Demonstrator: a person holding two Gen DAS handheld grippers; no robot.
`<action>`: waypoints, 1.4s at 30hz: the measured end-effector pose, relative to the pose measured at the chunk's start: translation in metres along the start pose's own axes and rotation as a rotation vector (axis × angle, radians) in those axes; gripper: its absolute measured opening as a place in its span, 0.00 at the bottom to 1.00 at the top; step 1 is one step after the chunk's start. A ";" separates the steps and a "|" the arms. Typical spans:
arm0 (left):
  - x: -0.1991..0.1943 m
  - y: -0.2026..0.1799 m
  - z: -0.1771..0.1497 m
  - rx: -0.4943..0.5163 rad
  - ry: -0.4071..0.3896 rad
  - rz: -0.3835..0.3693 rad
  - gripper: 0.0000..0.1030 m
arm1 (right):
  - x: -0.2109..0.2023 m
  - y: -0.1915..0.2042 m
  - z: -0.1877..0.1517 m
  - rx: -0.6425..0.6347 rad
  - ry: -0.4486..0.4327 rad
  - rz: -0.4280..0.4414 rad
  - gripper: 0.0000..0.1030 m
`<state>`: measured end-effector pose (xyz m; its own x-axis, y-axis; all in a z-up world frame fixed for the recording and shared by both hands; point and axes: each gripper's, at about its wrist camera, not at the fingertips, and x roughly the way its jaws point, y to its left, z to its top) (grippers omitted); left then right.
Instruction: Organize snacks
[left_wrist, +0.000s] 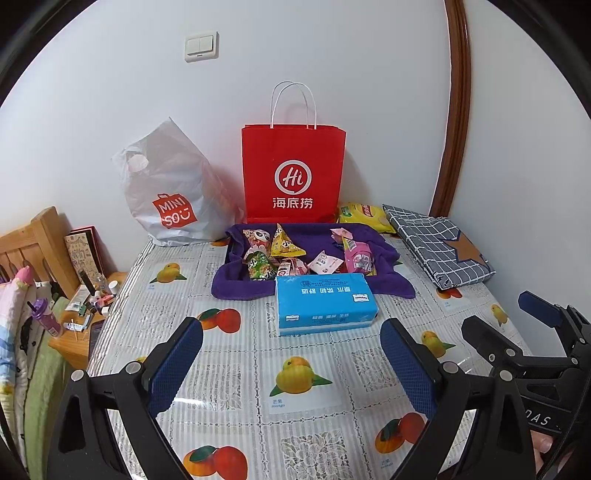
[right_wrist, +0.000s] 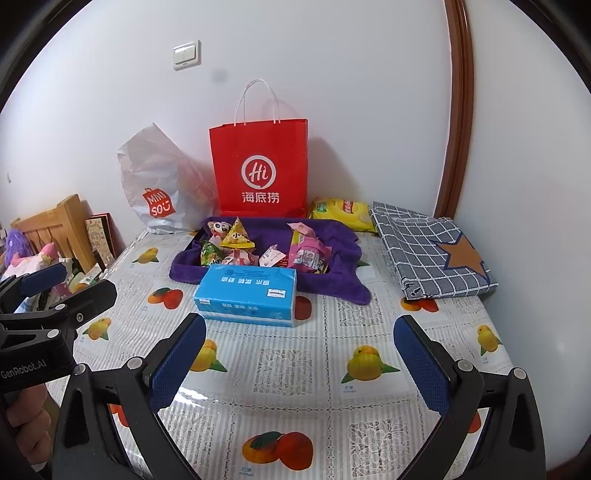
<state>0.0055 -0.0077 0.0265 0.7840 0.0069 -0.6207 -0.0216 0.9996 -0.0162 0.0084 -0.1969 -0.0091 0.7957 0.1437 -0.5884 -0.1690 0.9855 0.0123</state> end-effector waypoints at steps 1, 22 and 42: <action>0.000 0.000 0.000 0.000 0.000 -0.001 0.95 | 0.000 0.000 0.000 0.001 0.000 0.001 0.98; -0.001 0.000 -0.002 0.000 0.002 0.000 0.95 | -0.002 0.002 0.000 0.002 0.000 0.001 0.98; -0.002 0.001 -0.002 0.003 -0.001 0.000 0.95 | -0.004 0.002 0.002 0.000 -0.007 0.003 0.98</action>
<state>0.0024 -0.0069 0.0258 0.7844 0.0071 -0.6203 -0.0202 0.9997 -0.0141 0.0061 -0.1951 -0.0048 0.7991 0.1474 -0.5828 -0.1715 0.9851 0.0141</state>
